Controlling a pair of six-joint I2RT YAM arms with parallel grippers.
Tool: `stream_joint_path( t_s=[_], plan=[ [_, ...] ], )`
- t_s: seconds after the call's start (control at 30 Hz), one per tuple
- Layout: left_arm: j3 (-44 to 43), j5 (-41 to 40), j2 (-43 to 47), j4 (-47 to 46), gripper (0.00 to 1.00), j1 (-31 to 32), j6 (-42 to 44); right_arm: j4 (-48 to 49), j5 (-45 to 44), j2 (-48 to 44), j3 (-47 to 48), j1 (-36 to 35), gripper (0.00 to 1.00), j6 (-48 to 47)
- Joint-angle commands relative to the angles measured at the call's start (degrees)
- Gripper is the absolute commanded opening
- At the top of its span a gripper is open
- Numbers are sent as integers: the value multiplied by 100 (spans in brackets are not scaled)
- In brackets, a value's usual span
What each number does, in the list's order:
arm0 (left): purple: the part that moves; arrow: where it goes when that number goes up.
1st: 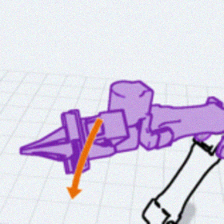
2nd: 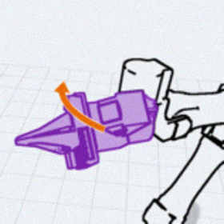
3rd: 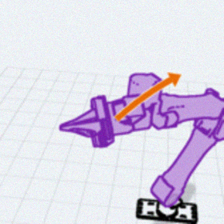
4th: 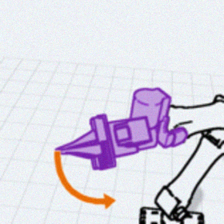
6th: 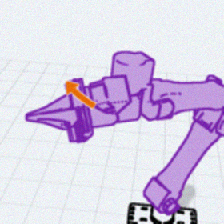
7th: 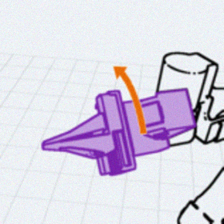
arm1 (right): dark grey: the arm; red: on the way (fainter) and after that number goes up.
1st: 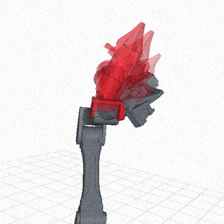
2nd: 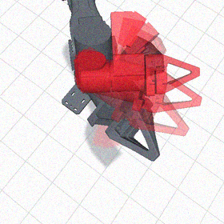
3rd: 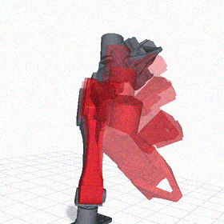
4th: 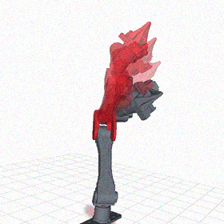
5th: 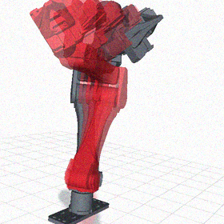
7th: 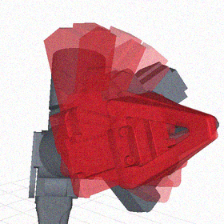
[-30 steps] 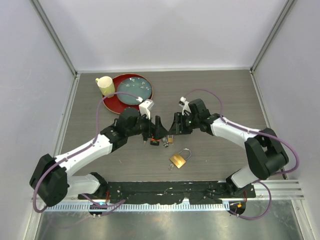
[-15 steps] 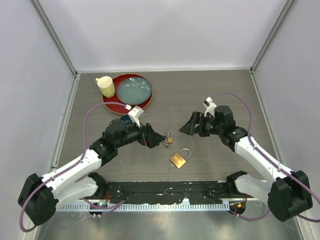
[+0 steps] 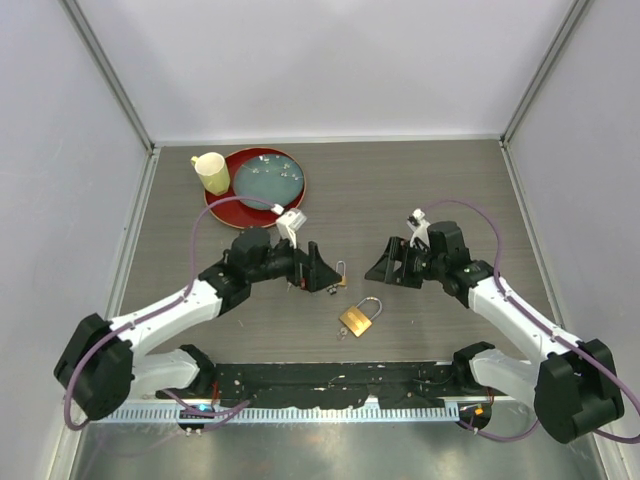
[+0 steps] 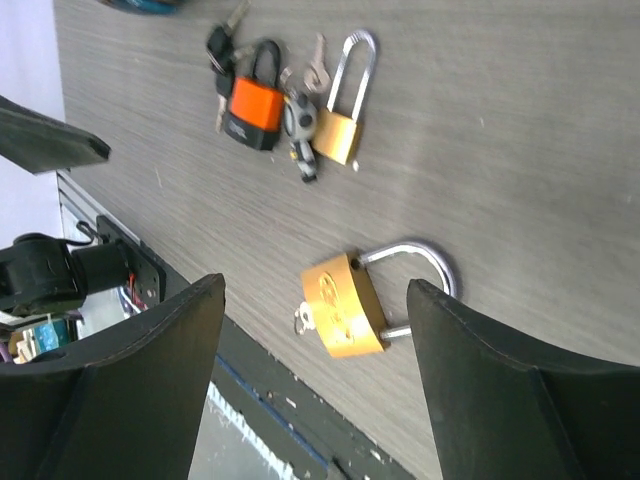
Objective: Lock with the key
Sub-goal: Place the key at the center of the board, then pick up the lock from the center of the board.
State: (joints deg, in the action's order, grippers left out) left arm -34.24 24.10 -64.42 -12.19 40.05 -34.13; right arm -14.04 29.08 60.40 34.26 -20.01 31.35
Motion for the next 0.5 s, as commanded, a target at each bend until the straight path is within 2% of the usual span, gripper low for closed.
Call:
stream_joint_path(
  t_s=[0.0,0.07,0.13,0.33,0.47],
  plan=[
    [-548,780,-658,-74,97,3,-15,-256,133,-116,-279,41,77,239],
    [-777,921,-1070,-30,95,3,29,-301,98,-204,-472,32,77,318],
    [-978,729,-1291,93,89,3,47,-310,89,-257,-622,32,75,467],
    [-1664,816,-2424,366,87,73,178,-266,19,-354,-1202,67,69,793],
    [-2042,1053,-3119,480,74,274,249,-64,80,-354,-1527,94,63,1047]
  ],
)
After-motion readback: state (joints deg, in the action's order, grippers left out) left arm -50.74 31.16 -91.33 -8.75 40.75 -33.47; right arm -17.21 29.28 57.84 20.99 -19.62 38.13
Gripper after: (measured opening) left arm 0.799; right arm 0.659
